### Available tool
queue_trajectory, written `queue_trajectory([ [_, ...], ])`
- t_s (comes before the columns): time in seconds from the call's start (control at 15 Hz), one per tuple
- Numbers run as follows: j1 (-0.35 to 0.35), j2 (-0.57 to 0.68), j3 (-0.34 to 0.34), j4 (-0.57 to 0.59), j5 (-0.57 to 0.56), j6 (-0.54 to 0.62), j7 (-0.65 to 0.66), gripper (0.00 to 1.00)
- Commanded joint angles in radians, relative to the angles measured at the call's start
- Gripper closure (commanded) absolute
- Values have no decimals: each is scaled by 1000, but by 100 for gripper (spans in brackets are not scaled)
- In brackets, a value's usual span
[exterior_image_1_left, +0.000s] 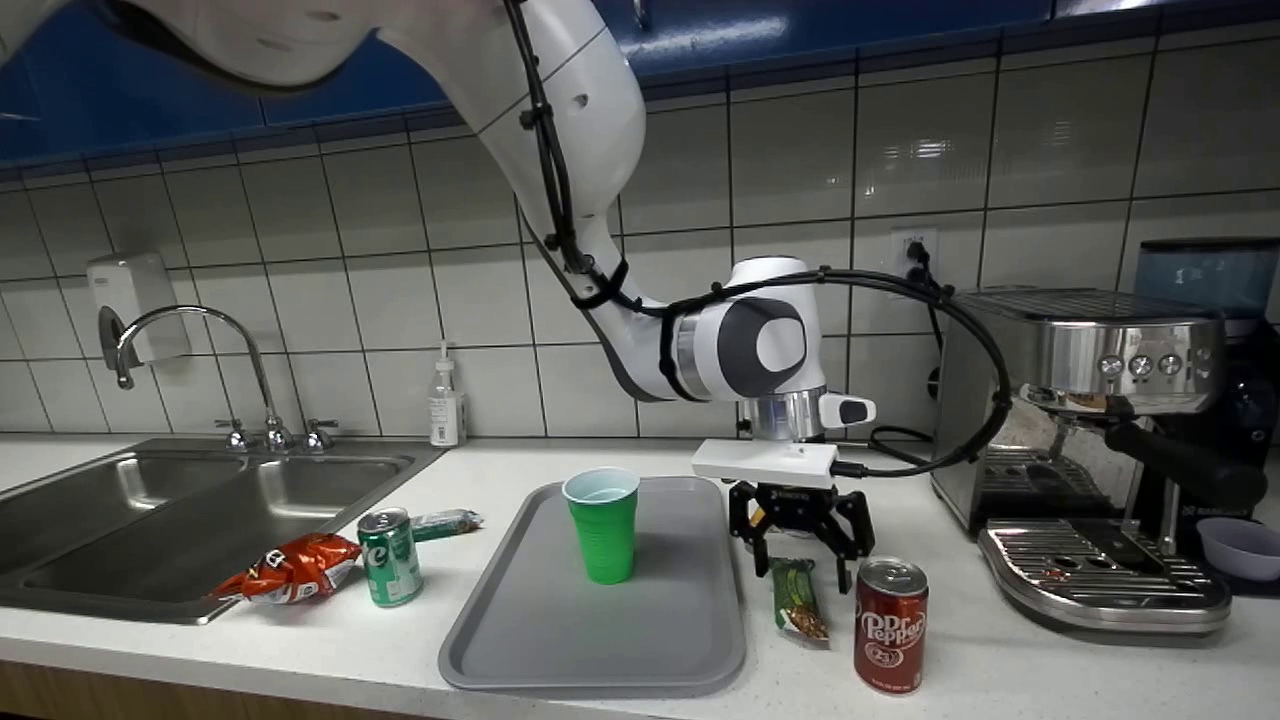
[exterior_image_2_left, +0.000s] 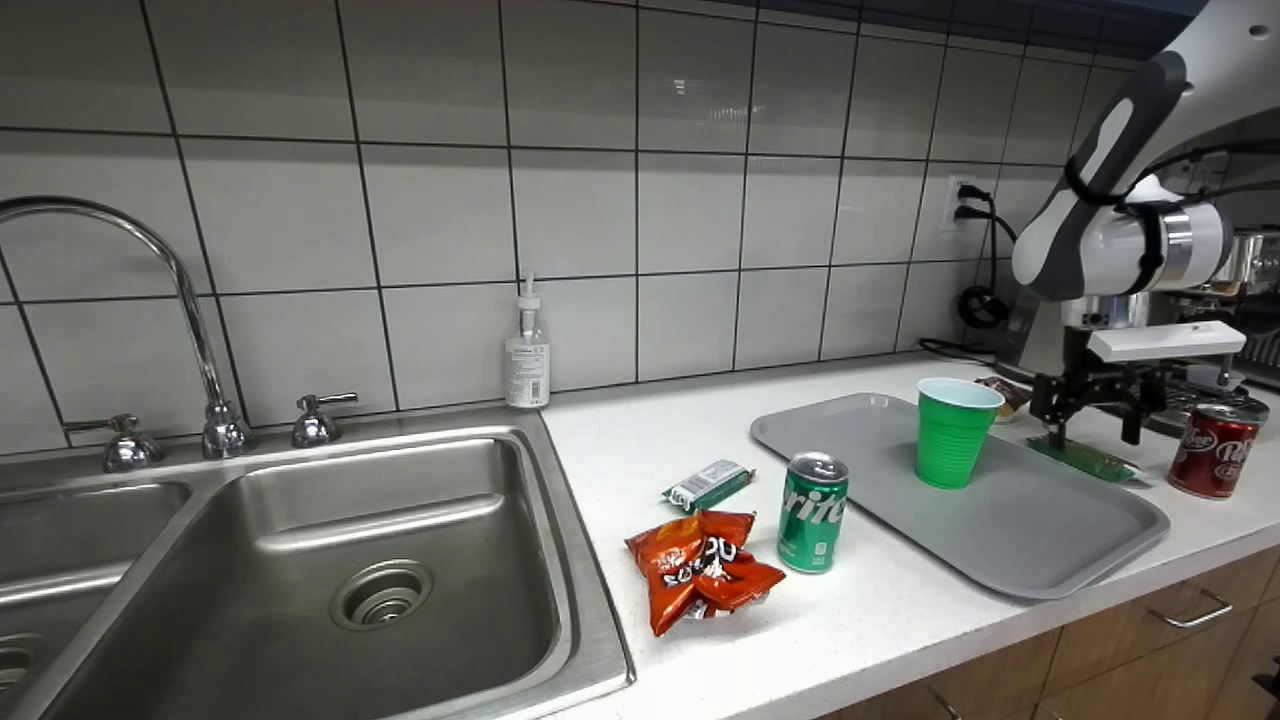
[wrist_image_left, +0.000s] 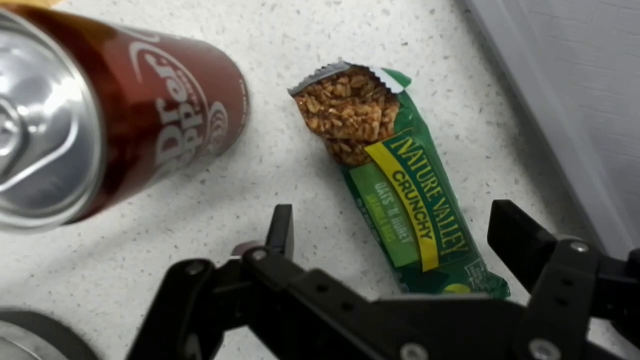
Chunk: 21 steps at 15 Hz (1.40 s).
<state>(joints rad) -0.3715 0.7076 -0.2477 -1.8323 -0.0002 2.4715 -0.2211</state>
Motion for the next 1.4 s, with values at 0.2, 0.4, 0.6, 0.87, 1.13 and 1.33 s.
queue_trajectory([
  [0.2,-13,-1,13,3,-14,-2,9,0],
  [0.4,-20,5,23,11,-18,-11,-19,0],
  [0.6,-23,12,30,18,-19,-16,-31,0],
  [0.87,-34,25,38,37,-24,-34,-72,0],
  [1.13,-45,33,42,52,-27,-36,-114,0],
  [1.33,-52,37,46,59,-30,-38,-145,0],
])
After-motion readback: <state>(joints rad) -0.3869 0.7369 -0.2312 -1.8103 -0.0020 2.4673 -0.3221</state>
